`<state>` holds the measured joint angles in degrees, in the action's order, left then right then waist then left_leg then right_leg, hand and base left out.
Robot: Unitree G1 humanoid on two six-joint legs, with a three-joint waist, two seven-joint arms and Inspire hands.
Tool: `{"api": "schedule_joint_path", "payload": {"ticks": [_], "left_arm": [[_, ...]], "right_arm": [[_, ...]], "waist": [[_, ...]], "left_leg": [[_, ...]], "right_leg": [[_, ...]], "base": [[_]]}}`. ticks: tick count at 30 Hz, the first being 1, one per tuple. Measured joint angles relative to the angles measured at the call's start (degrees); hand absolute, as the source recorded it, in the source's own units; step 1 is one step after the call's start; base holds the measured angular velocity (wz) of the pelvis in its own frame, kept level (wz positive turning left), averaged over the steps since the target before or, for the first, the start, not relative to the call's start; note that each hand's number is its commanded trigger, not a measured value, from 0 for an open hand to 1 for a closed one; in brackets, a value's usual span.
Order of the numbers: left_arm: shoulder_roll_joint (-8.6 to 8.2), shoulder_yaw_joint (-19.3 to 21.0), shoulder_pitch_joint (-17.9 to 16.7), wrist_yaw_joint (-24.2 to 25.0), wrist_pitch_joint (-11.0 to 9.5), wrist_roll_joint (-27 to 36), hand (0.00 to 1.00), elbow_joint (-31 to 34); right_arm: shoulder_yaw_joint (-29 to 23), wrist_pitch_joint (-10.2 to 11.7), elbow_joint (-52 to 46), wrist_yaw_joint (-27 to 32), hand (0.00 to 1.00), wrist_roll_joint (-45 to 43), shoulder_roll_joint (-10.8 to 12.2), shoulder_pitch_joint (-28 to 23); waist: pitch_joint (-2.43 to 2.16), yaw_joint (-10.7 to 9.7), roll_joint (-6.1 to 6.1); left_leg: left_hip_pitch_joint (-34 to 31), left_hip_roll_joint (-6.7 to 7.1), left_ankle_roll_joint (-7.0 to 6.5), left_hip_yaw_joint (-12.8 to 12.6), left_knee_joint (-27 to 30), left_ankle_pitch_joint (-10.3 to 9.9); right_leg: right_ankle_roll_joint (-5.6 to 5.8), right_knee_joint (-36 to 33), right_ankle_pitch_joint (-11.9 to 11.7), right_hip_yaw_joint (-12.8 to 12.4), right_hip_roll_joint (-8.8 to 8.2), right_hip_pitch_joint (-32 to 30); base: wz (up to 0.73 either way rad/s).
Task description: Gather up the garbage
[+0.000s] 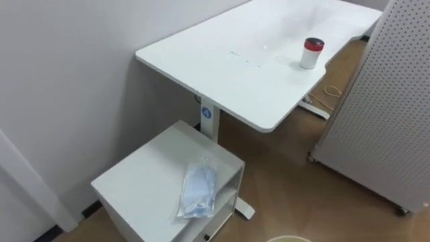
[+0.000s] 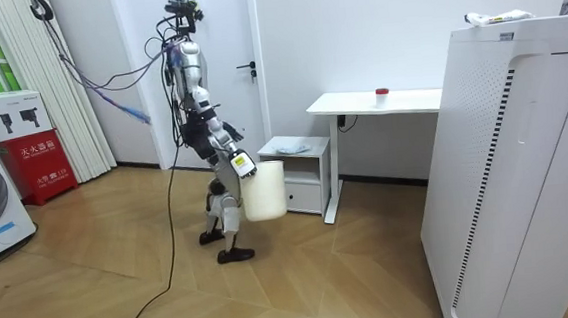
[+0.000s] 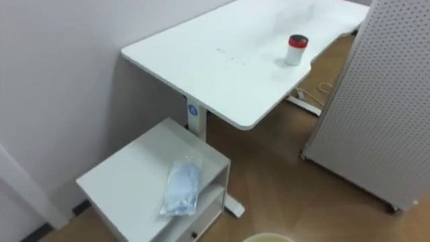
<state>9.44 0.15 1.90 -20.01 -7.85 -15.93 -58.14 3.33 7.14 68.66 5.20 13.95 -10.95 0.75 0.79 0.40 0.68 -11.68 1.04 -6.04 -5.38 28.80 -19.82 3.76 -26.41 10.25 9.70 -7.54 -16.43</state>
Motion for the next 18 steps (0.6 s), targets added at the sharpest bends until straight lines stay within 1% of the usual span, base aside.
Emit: {"api": "schedule_joint_path", "payload": {"ticks": [1,2,3,4,5,6,7,9,10,11,12,13,14,15,16,17,18], "left_arm": [[0.01,-0.2,1.1,-0.8,-0.3,0.0,0.00,0.0],[0.01,-0.6,3.1,-2.4,-1.4,0.0,0.00,0.0],[0.07,-0.8,5.0,-3.7,-2.3,0.1,0.00,0.0],[0.12,-1.0,6.1,-4.2,-2.6,0.1,0.00,0.0],[0.21,-1.4,8.5,-4.9,-3.3,0.1,0.00,0.0],[0.22,-1.6,10.9,-5.4,-3.9,0.0,0.00,-0.3],[0.28,-1.6,11.9,-5.9,-4.3,0.1,0.00,-0.6],[1.19,-2.6,15.2,-7.6,-4.9,0.7,0.00,-1.6],[1.50,-2.9,16.0,-7.9,-5.1,0.7,0.00,-1.7],[2.23,-3.2,17.6,-8.6,-5.8,0.7,0.00,-2.1],[2.89,-3.4,19.3,-8.9,-6.1,0.7,0.00,-2.7],[3.12,-3.4,20.1,-9.3,-6.1,0.7,0.00,-2.9],[3.41,-3.4,21.7,-10.5,-6.1,0.7,0.00,-3.6],[3.54,-3.5,23.2,-11.6,-6.1,0.7,0.00,-4.5],[3.64,-3.7,23.7,-12.3,-6.1,0.7,0.00,-4.6],[3.88,-4.7,24.4,-13.7,-6.1,0.7,0.00,-4.7],[3.91,-5.4,25.3,-14.7,-6.2,0.6,0.00,-4.8]], "right_arm": [[0.1,0.4,0.7,0.0,1.00,-0.1,0.0,0.7],[0.5,0.8,1.2,0.0,1.00,-0.3,0.0,1.8],[1.7,1.0,1.8,0.0,1.00,-0.1,0.0,2.8],[2.3,1.1,1.9,0.0,1.00,0.1,-0.1,3.3],[3.1,1.3,2.7,0.1,1.00,0.5,-0.2,4.6],[3.4,1.6,3.2,0.3,1.00,0.7,-0.3,5.6],[3.4,1.7,3.1,0.4,1.00,0.7,-0.3,6.0],[4.9,2.1,3.0,0.9,1.00,0.5,-0.6,7.7],[5.0,2.2,3.0,1.0,1.00,0.5,-0.6,8.0],[5.2,2.6,3.0,1.0,1.00,0.6,-0.7,8.7],[5.7,3.0,2.9,1.0,1.00,1.0,-1.1,9.1],[6.1,3.1,2.7,1.1,1.00,1.3,-1.3,9.2],[6.8,3.4,2.5,1.1,1.00,1.5,-1.9,9.3],[6.9,3.4,2.5,1.1,1.00,1.7,-2.3,9.7],[7.3,3.4,2.5,1.1,1.00,1.9,-2.5,9.9],[8.0,3.4,2.5,1.1,1.00,2.6,-2.7,10.4],[8.6,3.5,2.4,1.2,1.00,3.5,-2.8,11.0]], "waist": [[0.07,-0.1,-0.14],[0.23,-0.2,-0.44],[0.24,-0.2,-0.55],[0.28,-0.3,-0.59],[0.59,-0.6,-0.71],[1.05,-1.1,-0.70],[1.21,-1.4,-0.73],[1.61,-2.4,-0.71],[1.80,-2.7,-0.71],[2.20,-3.2,-0.75],[2.68,-3.5,-0.77],[2.88,-3.5,-0.75],[3.02,-3.6,-0.78],[3.14,-3.7,-0.67],[3.20,-3.9,-0.65],[3.25,-4.9,-0.71],[3.40,-5.3,-0.84]], "left_leg": [[-0.5,-0.09,0.04,-0.1,0.2,0.0],[-1.4,-0.31,0.26,-0.3,0.5,0.1],[-2.8,-0.46,0.28,-0.5,1.1,0.2],[-3.5,-0.51,0.28,-0.5,1.3,0.2],[-5.2,-0.56,0.28,-0.4,2.0,0.2],[-6.4,-0.50,0.28,-0.5,2.3,0.2],[-7.1,-0.47,0.28,-0.5,2.6,0.2],[-10.0,-0.40,0.28,-0.7,4.7,0.2],[-10.7,-0.39,0.31,-0.8,5.1,0.1],[-12.3,-0.46,0.43,-1.0,6.3,0.1],[-13.9,-0.62,0.55,-1.2,7.5,0.0],[-14.5,-0.72,0.55,-1.6,7.8,0.0],[-15.9,-1.09,0.54,-2.6,8.6,-0.1],[-17.0,-1.24,0.56,-2.8,9.4,-0.2],[-17.5,-1.24,0.56,-2.8,9.8,-0.3],[-18.7,-1.30,0.53,-2.8,10.5,-0.5],[-19.6,-1.69,0.28,-2.8,10.9,-1.4]], "right_leg": [[-0.03,0.0,0.0,-0.1,0.10,-0.5],[-0.08,-0.2,0.0,-0.2,0.31,-1.4],[-0.24,-0.4,0.0,-0.3,0.42,-2.7],[-0.34,-0.5,0.0,-0.4,0.45,-3.4],[-0.42,-1.0,-0.1,-0.4,0.45,-4.9],[-0.47,-2.1,0.0,-0.4,0.19,-6.6],[-0.51,-2.6,0.0,-0.4,0.09,-7.3],[-0.66,-3.9,0.1,-0.4,-0.30,-10.0],[-0.69,-4.4,0.1,-0.4,-0.36,-10.8],[-0.72,-5.1,0.1,-0.5,-0.41,-12.2],[-0.75,-5.7,0.1,-0.6,-0.45,-13.5],[-0.83,-6.0,0.1,-0.6,-0.53,-14.2],[-0.95,-6.8,0.0,-0.6,-0.65,-15.7],[-1.13,-7.7,-0.1,-0.7,-0.73,-16.8],[-1.25,-8.1,0.0,-0.6,-0.87,-17.4],[-1.49,-9.1,0.1,-0.2,-1.25,-18.4],[-1.70,-10.2,0.3,-0.2,-1.13,-19.6]], "base": [[0.00],[-0.12],[-0.13],[-0.08],[0.00],[0.06],[0.00],[-0.07],[0.00],[0.00],[0.00],[0.00],[-0.04],[0.00],[0.04],[0.09],[0.07]]}}
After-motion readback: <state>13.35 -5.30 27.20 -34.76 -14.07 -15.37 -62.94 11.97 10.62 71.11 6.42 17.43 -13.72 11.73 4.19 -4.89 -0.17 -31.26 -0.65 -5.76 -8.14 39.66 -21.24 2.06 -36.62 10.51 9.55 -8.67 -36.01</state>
